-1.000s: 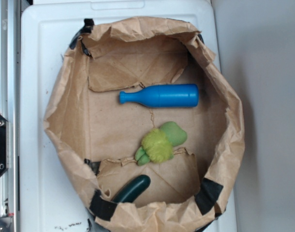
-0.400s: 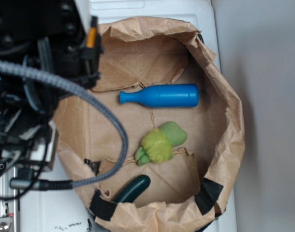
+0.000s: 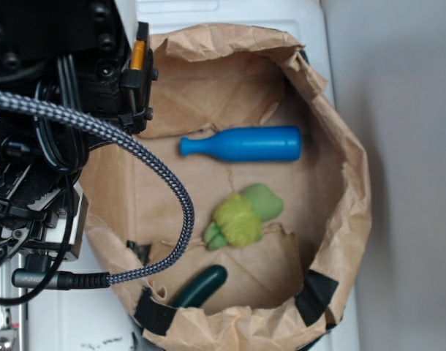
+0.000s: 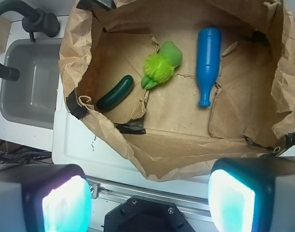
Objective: Grab the blue bottle.
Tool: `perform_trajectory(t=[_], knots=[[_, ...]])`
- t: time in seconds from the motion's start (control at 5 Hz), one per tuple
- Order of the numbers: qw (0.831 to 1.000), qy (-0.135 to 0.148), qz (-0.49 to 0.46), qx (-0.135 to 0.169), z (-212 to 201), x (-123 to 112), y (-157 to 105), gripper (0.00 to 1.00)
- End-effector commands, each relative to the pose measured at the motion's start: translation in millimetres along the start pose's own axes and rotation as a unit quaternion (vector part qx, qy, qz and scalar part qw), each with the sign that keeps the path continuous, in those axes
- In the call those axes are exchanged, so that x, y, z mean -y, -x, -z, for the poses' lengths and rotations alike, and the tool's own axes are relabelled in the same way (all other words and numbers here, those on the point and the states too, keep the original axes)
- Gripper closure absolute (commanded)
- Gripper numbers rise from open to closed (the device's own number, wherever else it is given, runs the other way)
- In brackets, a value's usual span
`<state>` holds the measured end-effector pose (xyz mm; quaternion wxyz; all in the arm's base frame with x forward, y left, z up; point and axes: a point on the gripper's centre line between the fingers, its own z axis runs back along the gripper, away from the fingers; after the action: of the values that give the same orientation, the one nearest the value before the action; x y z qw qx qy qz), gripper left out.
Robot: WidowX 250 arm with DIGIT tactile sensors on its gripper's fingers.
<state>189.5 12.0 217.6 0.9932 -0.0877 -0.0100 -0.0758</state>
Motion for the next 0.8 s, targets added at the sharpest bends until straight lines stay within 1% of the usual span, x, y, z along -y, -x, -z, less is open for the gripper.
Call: perform_trajectory(t=[0.0,0.2,0.4,0.6], knots=[[0.991,-0.071,-0.028,0.112,45,-5,-46,0.00],[0.989,-0.077,-0.020,0.124,64,-10,-56,0.00],[0.988,-0.086,-0.015,0.126,81,-14,-70,0.00],[0.992,-0.075,-0.022,0.095,105,-46,-94,0.00]])
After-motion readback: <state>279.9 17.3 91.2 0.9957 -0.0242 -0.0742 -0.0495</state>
